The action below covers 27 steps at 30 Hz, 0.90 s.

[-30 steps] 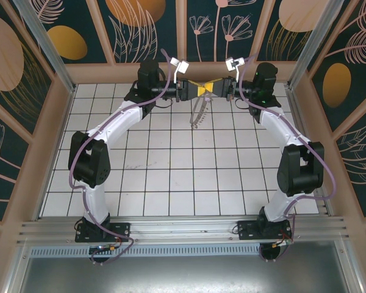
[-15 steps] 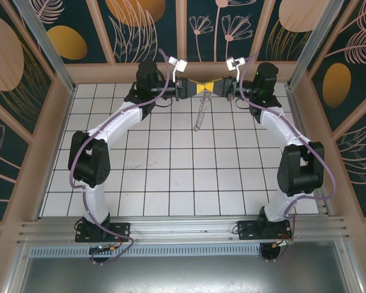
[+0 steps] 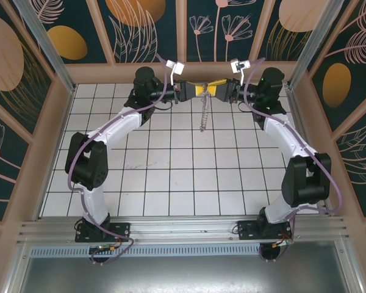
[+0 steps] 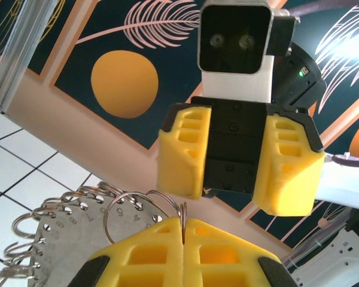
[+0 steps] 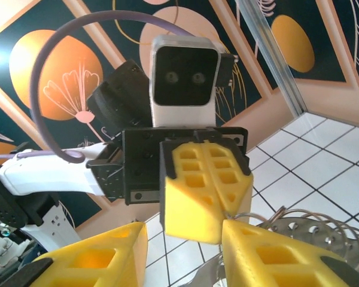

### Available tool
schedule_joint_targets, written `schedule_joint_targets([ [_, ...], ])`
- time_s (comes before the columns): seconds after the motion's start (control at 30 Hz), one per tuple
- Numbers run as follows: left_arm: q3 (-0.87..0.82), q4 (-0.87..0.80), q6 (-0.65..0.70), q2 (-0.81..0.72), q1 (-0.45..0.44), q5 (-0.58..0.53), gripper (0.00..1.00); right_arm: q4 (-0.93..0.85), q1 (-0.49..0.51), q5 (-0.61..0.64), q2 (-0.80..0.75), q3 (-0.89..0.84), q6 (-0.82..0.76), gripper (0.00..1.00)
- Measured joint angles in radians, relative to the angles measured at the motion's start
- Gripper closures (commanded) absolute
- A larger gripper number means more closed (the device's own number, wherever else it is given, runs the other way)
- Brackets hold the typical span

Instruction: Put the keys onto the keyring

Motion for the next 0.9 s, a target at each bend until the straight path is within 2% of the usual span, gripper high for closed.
schedule_joint_targets([
  [0.2,-0.005,0.067,-0.04,-0.047,-0.011,-0.007,1.0,0.05,0.0,0.009,-0.059,-0.049,0.013,0.59],
  [0.37,-0.005,0.085,-0.047,-0.076,-0.026,-0.008,1.0,0.08,0.0,0.013,-0.061,-0.092,0.028,0.63],
  [0.43,-0.005,0.088,-0.047,-0.079,-0.03,-0.008,1.0,0.087,0.002,0.013,-0.061,-0.102,0.035,0.7],
  [0.63,-0.005,0.09,-0.047,-0.079,-0.033,-0.023,1.0,0.106,0.01,0.017,-0.079,-0.11,0.041,1.0],
  [0.9,-0.005,0.095,-0.05,-0.079,-0.037,-0.041,1.0,0.116,0.021,0.031,-0.111,-0.15,0.04,1.0],
])
